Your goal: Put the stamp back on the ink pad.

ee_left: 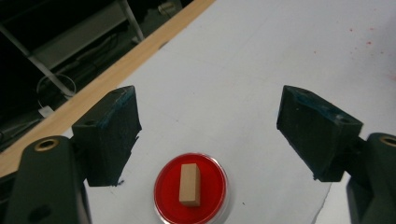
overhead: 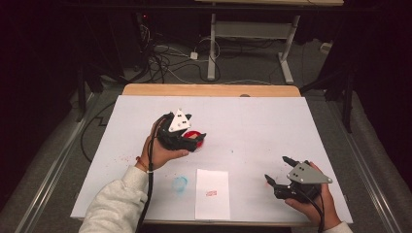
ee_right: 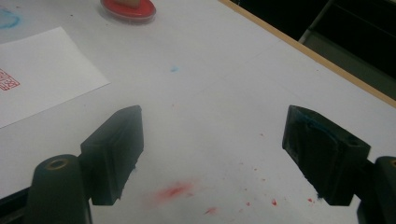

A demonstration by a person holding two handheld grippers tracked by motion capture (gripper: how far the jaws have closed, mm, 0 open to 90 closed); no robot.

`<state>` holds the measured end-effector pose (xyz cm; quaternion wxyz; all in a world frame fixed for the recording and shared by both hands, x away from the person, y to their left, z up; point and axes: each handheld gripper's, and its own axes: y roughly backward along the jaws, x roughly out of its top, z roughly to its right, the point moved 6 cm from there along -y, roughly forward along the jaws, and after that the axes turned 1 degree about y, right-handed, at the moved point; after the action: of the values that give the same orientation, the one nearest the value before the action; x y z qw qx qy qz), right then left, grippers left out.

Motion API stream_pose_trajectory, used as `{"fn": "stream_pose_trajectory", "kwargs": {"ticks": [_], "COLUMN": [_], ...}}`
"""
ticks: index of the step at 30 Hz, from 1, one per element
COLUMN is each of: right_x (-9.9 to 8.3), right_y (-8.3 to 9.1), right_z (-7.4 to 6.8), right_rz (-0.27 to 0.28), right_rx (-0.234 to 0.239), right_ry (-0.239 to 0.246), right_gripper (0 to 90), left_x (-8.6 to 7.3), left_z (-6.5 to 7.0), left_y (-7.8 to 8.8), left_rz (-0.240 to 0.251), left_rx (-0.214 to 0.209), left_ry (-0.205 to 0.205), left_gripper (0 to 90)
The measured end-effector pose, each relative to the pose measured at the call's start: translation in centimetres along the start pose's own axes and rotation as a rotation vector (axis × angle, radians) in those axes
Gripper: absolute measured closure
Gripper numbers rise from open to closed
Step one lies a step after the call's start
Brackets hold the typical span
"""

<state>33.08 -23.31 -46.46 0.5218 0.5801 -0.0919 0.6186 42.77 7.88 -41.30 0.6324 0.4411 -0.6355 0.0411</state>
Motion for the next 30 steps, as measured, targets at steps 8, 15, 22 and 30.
{"fn": "stream_pose_trajectory", "kwargs": {"ticks": [8,15,22,30], "right_x": [0.2,0.2,0.5,0.8], "right_y": [0.2,0.2,0.4,0.6], "right_z": [-0.1,-0.2,-0.4,-0.7], "right_rz": [0.010,0.014,0.025,0.037], "right_rx": [0.001,0.002,-0.001,-0.003], "right_ry": [0.003,0.007,0.009,0.019], "right_gripper": [20.6,20.6,20.5,20.4], "left_x": [-0.1,-0.5,-0.8,-1.5], "left_z": [0.7,1.3,1.6,2.0], "left_y": [0.7,1.1,1.9,2.9], "left_rz": [0.028,0.031,0.047,0.050], "left_rx": [0.029,0.070,0.093,0.110], "left_ry": [-0.040,-0.089,-0.099,-0.123], "left_gripper": [20.5,19.8,17.0,17.0]}}
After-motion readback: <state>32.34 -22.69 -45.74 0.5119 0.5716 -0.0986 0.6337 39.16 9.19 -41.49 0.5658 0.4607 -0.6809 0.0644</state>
